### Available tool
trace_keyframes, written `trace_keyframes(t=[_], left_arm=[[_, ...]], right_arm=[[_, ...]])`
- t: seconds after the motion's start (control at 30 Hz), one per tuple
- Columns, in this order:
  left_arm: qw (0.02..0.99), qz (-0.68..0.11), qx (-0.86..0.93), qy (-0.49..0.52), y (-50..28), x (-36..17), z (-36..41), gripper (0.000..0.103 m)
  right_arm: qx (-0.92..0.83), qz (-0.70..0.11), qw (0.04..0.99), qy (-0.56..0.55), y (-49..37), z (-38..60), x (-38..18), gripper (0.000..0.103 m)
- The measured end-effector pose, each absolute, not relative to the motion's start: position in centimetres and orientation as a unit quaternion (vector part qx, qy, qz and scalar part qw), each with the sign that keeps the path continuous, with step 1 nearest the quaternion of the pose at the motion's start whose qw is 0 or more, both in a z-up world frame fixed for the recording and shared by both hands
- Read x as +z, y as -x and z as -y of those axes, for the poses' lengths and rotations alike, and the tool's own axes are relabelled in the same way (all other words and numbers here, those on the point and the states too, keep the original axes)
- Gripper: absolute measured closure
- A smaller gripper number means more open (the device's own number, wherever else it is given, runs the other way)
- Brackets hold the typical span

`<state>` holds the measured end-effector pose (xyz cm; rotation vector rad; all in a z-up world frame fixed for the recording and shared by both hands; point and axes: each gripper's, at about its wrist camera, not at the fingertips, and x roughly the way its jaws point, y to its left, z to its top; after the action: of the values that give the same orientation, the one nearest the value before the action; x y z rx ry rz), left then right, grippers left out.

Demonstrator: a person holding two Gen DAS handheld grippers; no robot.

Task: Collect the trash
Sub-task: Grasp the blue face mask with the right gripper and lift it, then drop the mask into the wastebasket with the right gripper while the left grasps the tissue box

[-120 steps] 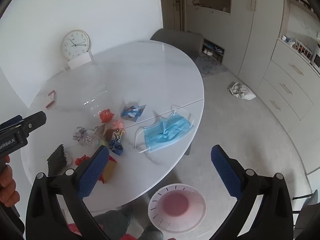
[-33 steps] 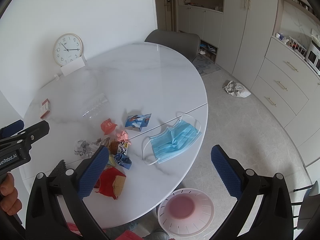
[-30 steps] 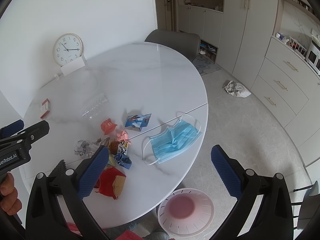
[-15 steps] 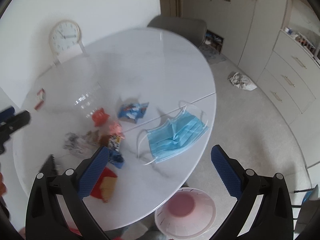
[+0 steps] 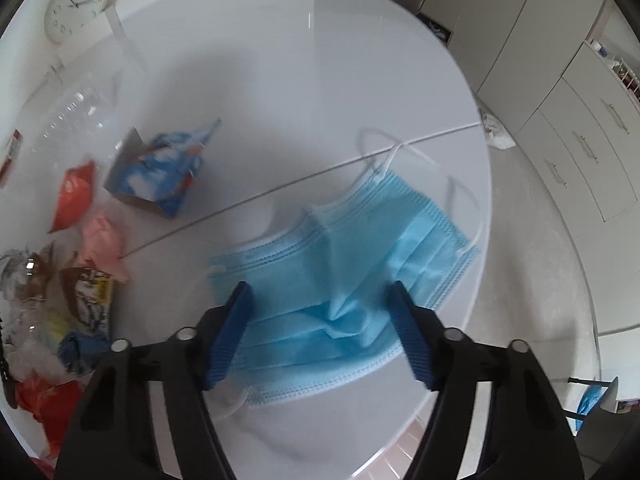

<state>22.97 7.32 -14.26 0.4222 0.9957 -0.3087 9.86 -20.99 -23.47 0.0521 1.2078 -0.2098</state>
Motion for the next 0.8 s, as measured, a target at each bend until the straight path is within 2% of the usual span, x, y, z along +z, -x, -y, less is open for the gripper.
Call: trace_keyframes(t=[0.03, 0.07, 0.1, 0.2, 0.53, 0.67, 0.8], left_arm=[[0.844, -0.473, -0.149, -0.203, -23.4, -14.5, -7.3, 0.008], [0.842, -0.474, -0.152, -0.211, -24.2, -14.8, -7.2, 0.008], [0.84, -0.472, -0.153, -0.221, -24.7, -15.0, -7.0, 0.008], [0.837, -0.459, -0.184, -0.234, -24.8, -14.9, -5.5, 0.008], [0.791, -0.438, -0.339, -0.261, -20.3, -16.1, 5.2, 0.008], [0.777, -0.431, -0.375, -0.263, -18.6, -15.9, 7.0, 0.008], [0.747, -0.386, -0.424, -0.336, -17.5, -16.6, 9.7, 0.008]], right_arm=[[-0.099, -0.564, 0.819, -0.029, -9.8, 21.1, -23.4, 0.042], [-0.102, -0.562, 0.821, -0.029, -9.8, 21.2, -23.2, 0.053], [-0.102, -0.56, 0.822, -0.032, -9.7, 21.3, -23.0, 0.072], [-0.097, -0.554, 0.824, -0.067, -9.5, 22.1, -22.1, 0.088], [-0.12, -0.508, 0.842, -0.139, -4.3, 24.1, -16.7, 0.091], [-0.114, -0.5, 0.845, -0.151, -1.9, 24.6, -14.8, 0.091], [-0.109, -0.504, 0.839, -0.171, 1.0, 25.3, -13.7, 0.091]])
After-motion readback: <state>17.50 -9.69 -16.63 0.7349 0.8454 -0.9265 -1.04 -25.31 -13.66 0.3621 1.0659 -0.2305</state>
